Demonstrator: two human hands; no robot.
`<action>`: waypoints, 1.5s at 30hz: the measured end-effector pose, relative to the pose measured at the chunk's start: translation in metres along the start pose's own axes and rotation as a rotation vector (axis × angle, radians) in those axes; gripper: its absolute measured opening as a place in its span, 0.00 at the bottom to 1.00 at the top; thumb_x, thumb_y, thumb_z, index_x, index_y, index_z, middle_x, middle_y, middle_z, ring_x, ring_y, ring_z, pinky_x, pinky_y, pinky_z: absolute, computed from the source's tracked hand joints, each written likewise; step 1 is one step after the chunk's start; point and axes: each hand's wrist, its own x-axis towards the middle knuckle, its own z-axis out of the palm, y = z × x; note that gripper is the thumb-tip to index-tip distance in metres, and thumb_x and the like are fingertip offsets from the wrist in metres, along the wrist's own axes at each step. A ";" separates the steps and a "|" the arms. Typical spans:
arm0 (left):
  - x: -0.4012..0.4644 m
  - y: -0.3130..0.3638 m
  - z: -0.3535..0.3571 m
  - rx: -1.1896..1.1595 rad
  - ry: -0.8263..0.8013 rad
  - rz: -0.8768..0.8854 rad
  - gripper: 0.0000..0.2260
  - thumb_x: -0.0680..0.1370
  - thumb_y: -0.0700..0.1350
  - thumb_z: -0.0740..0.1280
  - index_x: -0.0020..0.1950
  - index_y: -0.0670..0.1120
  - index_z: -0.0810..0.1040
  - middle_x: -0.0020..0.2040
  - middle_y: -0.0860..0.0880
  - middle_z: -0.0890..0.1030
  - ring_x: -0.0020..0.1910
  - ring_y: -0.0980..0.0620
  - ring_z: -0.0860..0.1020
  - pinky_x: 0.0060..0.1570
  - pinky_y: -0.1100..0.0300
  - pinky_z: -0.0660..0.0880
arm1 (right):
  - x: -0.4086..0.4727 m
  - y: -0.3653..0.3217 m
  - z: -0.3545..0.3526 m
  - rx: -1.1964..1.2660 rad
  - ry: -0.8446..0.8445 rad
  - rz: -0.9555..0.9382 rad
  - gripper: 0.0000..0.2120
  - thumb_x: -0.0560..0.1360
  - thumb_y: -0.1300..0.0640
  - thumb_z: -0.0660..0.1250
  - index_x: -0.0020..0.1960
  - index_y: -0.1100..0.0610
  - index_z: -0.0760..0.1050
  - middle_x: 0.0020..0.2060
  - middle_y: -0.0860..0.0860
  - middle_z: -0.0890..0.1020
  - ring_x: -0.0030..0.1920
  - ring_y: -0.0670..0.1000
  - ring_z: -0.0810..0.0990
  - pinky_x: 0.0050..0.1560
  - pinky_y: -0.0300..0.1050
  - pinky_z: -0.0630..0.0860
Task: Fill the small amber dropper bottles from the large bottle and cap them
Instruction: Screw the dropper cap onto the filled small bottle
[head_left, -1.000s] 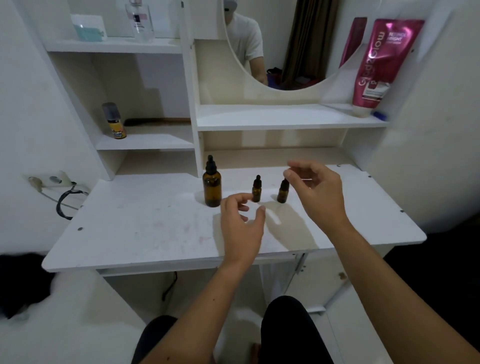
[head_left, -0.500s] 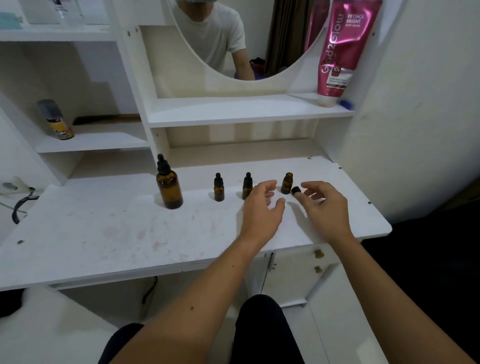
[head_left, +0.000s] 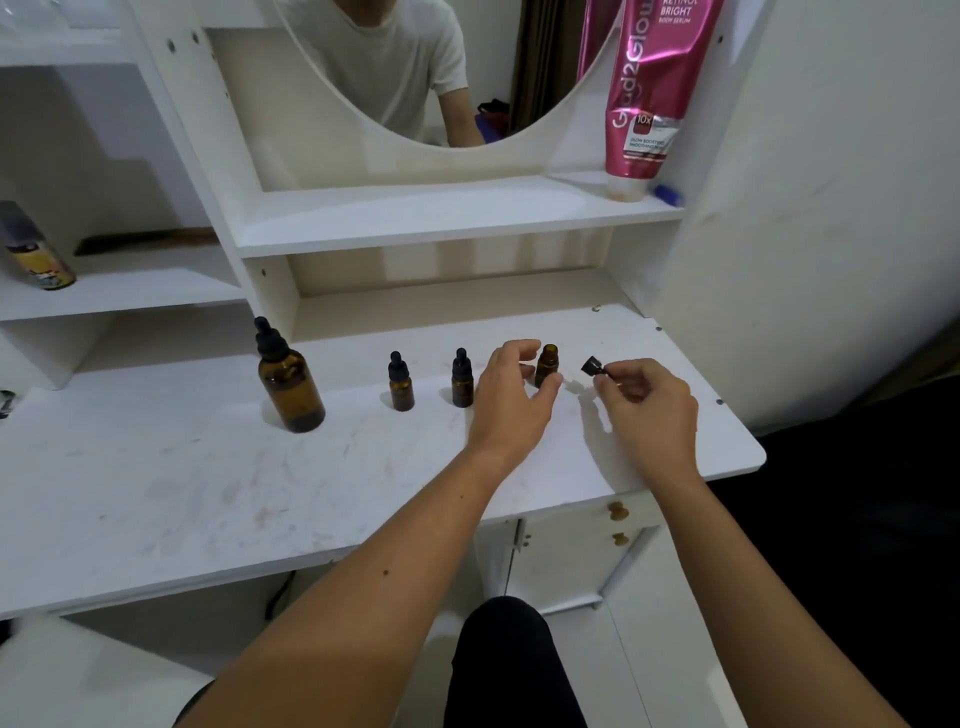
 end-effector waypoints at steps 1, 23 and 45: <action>0.001 -0.001 0.001 0.001 -0.001 0.007 0.17 0.80 0.46 0.73 0.67 0.48 0.76 0.62 0.54 0.79 0.56 0.59 0.80 0.60 0.63 0.77 | 0.001 -0.001 -0.004 0.062 0.013 0.001 0.06 0.79 0.58 0.75 0.55 0.54 0.84 0.46 0.44 0.86 0.48 0.40 0.85 0.57 0.39 0.80; 0.003 -0.005 -0.001 -0.046 -0.013 0.015 0.10 0.81 0.44 0.72 0.62 0.48 0.79 0.54 0.57 0.83 0.52 0.61 0.81 0.56 0.64 0.78 | 0.035 -0.044 -0.006 -0.176 -0.146 -0.653 0.12 0.80 0.66 0.71 0.59 0.54 0.86 0.50 0.47 0.86 0.48 0.47 0.85 0.56 0.37 0.81; 0.003 -0.005 -0.004 -0.099 -0.022 0.019 0.10 0.80 0.37 0.71 0.60 0.47 0.80 0.51 0.57 0.84 0.51 0.63 0.81 0.53 0.69 0.77 | 0.046 -0.046 0.004 -0.218 -0.384 -0.446 0.15 0.78 0.57 0.75 0.65 0.52 0.82 0.53 0.46 0.83 0.48 0.47 0.84 0.55 0.40 0.81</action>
